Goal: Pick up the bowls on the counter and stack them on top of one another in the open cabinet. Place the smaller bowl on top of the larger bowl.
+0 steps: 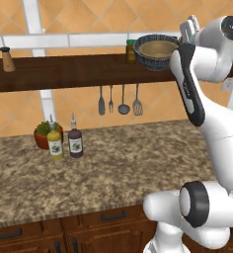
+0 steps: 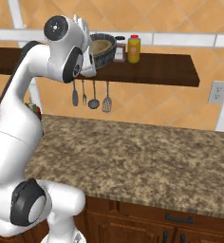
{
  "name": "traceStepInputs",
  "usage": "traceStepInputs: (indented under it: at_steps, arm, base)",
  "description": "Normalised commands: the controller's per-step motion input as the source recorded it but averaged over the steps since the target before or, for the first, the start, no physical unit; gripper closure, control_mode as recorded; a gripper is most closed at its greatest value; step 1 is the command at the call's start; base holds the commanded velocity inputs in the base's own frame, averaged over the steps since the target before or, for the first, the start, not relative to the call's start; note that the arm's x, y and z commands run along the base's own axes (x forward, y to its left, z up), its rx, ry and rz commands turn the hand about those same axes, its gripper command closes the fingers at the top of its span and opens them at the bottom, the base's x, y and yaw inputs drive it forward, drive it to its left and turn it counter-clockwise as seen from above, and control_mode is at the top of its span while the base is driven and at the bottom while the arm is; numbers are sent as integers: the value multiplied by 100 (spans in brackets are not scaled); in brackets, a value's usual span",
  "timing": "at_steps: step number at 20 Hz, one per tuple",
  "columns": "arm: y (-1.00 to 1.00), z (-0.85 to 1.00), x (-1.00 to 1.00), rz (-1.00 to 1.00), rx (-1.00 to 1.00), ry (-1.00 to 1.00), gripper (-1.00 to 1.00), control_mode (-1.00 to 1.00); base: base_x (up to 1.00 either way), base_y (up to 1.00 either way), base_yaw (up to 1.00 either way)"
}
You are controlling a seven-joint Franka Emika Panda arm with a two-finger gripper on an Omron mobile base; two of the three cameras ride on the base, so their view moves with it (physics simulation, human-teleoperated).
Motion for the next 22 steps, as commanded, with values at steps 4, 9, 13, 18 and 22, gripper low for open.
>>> traceStepInputs:
  at_steps: [4,9,13,18,22]
  arm:
    - [5,8,-100,3,0,-3,-100,-100]
    - [12,-3,-100,2,1,5,-100,-100]
    - [2,-14,-100,0,6,0,-100,-100]
    - [4,-57,-77,0,1,-2,-100,-100]
    - [5,-72,-24,0,0,0,-100,-100]
  base:
    - [0,0,0]
    - [0,0,0]
    - [0,0,0]
    - [0,0,0]
    - [0,0,0]
